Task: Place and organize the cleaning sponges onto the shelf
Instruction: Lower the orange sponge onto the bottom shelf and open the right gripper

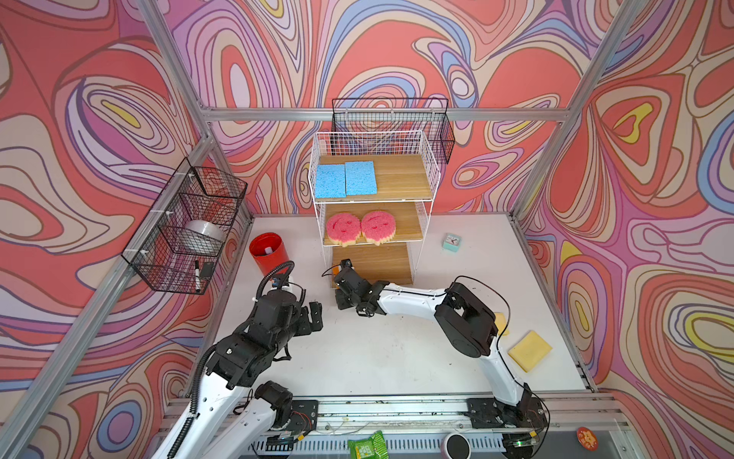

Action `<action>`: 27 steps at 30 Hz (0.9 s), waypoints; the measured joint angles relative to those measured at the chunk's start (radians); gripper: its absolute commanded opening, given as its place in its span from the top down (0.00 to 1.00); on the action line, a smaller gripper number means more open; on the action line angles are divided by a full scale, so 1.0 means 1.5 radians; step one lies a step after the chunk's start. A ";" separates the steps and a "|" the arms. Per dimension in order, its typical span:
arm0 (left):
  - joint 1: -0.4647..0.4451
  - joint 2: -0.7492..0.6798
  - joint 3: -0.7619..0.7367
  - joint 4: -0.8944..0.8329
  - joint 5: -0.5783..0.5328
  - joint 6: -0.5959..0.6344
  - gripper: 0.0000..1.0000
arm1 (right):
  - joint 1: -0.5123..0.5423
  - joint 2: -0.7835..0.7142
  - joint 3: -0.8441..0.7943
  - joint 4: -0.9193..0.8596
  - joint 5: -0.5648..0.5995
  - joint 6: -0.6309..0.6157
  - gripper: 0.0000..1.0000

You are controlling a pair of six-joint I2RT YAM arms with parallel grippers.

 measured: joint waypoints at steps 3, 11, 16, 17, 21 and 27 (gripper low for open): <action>0.000 0.000 0.000 0.000 0.000 0.000 0.02 | 0.000 0.010 0.010 -0.004 0.000 -0.002 0.87; 0.000 0.000 0.000 0.000 0.000 0.000 0.03 | 0.000 0.027 0.033 -0.006 -0.005 -0.004 0.87; 0.000 0.001 0.000 0.000 0.000 0.000 0.02 | 0.000 0.027 0.050 -0.006 -0.007 -0.006 0.87; 0.000 0.001 0.000 0.000 0.000 0.000 0.02 | 0.000 0.028 0.054 -0.005 -0.007 -0.007 0.87; 0.000 0.001 0.000 0.000 -0.001 0.000 0.02 | 0.000 0.038 0.070 -0.004 -0.009 -0.008 0.87; 0.000 0.001 0.000 0.000 -0.002 0.001 0.02 | 0.001 0.052 0.073 -0.005 -0.018 -0.009 0.87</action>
